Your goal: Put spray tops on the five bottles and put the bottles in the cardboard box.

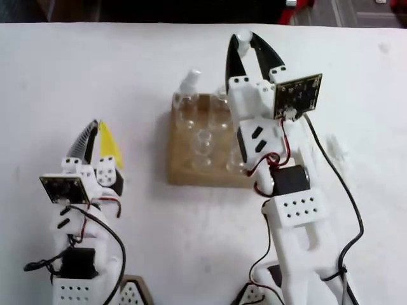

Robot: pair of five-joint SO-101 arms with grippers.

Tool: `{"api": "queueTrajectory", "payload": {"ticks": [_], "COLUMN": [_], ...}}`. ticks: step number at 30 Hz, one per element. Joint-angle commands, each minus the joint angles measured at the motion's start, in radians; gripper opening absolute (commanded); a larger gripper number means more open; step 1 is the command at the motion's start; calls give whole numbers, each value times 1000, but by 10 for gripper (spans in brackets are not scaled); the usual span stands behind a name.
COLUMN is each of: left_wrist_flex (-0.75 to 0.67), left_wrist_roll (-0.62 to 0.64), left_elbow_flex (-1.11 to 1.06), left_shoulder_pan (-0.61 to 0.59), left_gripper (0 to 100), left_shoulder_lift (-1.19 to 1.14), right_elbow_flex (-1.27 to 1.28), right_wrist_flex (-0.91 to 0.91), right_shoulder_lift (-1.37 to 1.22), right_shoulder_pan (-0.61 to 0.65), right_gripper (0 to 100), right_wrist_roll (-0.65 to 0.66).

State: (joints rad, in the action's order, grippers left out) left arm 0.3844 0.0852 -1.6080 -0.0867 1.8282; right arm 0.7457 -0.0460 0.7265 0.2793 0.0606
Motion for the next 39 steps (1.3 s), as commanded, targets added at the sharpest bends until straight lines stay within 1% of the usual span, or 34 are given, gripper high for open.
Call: {"api": "queueTrajectory", "payload": {"ticks": [1, 13, 26, 39], "left_wrist_flex": [-26, -25, -25, -23], "left_wrist_roll": [-9, -15, -15, -15], "left_elbow_flex": [11, 9, 9, 9], "left_shoulder_pan": [-7, 13, 15, 15], "left_gripper": [46, 46, 46, 46], "left_shoulder_lift": [8, 8, 8, 8], "right_elbow_flex": [-37, -43, 11, 17], "right_wrist_flex": [-25, -27, -27, -27], "right_shoulder_lift": [1, -101, -111, -282], "right_shoulder_pan": [-10, -4, -4, -2], "right_gripper": [15, 15, 15, 15], "right_wrist_roll": [9, 8, 8, 8]}}
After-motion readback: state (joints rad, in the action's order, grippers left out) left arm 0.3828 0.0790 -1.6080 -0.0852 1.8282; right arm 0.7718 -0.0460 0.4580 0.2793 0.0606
